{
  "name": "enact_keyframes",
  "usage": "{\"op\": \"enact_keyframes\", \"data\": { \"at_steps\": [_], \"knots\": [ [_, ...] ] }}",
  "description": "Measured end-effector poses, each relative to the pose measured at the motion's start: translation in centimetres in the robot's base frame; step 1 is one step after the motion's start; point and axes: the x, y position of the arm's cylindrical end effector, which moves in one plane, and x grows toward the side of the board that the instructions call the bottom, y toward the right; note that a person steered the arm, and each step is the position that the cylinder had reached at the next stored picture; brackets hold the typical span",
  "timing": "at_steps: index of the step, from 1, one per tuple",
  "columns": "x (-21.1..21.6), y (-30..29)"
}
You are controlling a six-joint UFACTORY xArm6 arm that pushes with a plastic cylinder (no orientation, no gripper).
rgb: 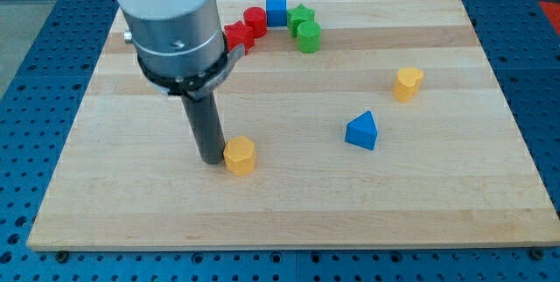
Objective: Push the yellow hexagon towards the center of the board
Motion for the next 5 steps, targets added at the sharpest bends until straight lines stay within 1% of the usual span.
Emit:
{"op": "enact_keyframes", "data": {
  "at_steps": [2, 3, 5],
  "knots": [
    [3.2, 0.3],
    [3.3, 2.4],
    [1.3, 5.4]
  ]
}}
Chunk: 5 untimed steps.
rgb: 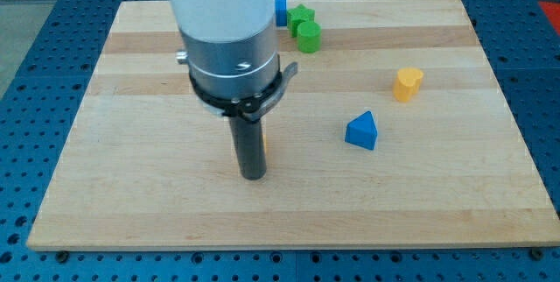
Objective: Push the yellow hexagon towards the center of the board
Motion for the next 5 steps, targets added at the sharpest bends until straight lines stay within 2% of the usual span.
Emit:
{"op": "enact_keyframes", "data": {
  "at_steps": [5],
  "knots": [
    [-3.0, -2.7]
  ]
}}
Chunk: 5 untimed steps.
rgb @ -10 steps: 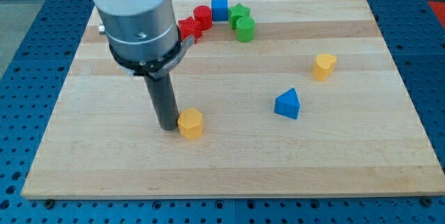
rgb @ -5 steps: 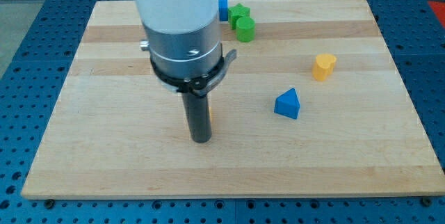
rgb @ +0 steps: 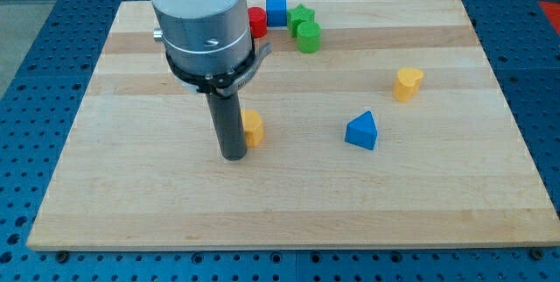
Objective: Push the yellow hexagon towards the center of the board
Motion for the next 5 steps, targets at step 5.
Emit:
{"op": "enact_keyframes", "data": {
  "at_steps": [5],
  "knots": [
    [-6.7, 5.3]
  ]
}}
